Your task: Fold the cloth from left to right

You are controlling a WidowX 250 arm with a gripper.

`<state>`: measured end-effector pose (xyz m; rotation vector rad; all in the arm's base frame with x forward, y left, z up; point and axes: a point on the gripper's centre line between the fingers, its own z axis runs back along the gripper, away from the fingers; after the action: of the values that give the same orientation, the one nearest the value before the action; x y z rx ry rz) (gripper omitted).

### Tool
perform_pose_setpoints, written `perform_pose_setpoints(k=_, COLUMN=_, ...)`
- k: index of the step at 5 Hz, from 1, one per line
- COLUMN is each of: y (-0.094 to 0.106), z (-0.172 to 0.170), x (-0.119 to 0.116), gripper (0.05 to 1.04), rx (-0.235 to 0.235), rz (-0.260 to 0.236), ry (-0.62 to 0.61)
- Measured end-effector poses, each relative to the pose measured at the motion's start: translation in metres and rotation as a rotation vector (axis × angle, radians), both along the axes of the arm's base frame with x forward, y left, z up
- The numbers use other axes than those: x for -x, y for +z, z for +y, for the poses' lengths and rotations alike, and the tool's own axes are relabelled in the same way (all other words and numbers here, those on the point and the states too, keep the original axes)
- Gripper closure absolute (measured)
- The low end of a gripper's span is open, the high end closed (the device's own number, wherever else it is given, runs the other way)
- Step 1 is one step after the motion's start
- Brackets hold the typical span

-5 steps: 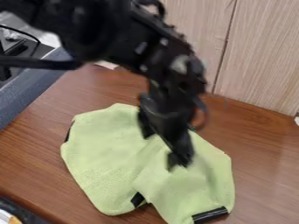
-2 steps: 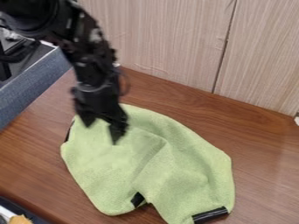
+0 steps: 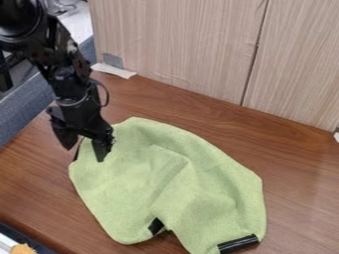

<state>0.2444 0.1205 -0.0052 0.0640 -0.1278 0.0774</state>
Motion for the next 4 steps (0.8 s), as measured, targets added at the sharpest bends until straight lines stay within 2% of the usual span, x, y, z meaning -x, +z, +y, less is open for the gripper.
perform_pose_setpoints(k=1, y=-0.012, z=0.009, x=0.005, gripper=0.083, rx=0.019, rz=0.011, ry=0.033)
perform_pose_setpoints(k=2, y=-0.022, z=0.014, x=0.011, gripper=0.133, rx=0.027, rz=0.043, ry=0.045)
perform_pose_setpoints(k=3, y=-0.023, z=0.019, x=0.01, gripper=0.406, rx=-0.002, rz=0.057, ry=0.066)
perform_pose_setpoints(k=4, y=-0.023, z=0.018, x=0.009, gripper=0.695, rx=-0.006, rz=0.06, ry=0.058)
